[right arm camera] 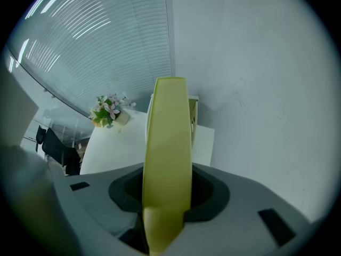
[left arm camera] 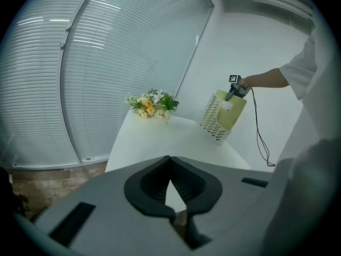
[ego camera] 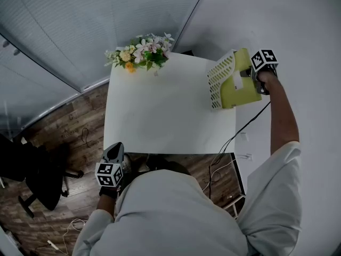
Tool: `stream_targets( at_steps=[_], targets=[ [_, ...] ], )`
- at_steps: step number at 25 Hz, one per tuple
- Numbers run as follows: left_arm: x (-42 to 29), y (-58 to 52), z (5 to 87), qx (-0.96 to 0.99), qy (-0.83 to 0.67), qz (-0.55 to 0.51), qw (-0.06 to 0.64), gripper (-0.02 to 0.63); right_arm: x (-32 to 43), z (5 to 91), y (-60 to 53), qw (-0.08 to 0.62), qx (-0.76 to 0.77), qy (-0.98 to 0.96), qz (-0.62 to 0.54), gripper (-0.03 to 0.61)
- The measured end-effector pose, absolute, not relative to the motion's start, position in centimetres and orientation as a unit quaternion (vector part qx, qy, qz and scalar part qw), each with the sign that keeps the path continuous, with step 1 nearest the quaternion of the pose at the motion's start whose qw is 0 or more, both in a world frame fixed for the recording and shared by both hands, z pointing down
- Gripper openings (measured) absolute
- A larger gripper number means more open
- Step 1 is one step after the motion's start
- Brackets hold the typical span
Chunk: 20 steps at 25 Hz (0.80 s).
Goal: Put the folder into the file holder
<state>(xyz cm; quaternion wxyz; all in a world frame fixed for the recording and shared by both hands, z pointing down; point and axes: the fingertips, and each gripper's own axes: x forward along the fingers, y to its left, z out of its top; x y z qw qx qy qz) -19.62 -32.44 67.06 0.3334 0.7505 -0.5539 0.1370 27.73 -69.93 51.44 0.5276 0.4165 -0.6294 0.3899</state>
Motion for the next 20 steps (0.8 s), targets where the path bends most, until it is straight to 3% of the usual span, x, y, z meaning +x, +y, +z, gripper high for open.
stream_targets(
  at_steps=[11,20],
  targets=[
    [-19.5,-32.0,67.1,0.748,-0.555,0.141,0.336,0.008,27.7,53.7,-69.8,0.518,0.415,-0.633,0.397,0.224],
    [-18.8,-32.8,66.3,0.768,-0.538,0.143,0.317,0.008,27.6,48.4,-68.9,0.464,0.435,-0.69,0.344,0.244]
  ],
)
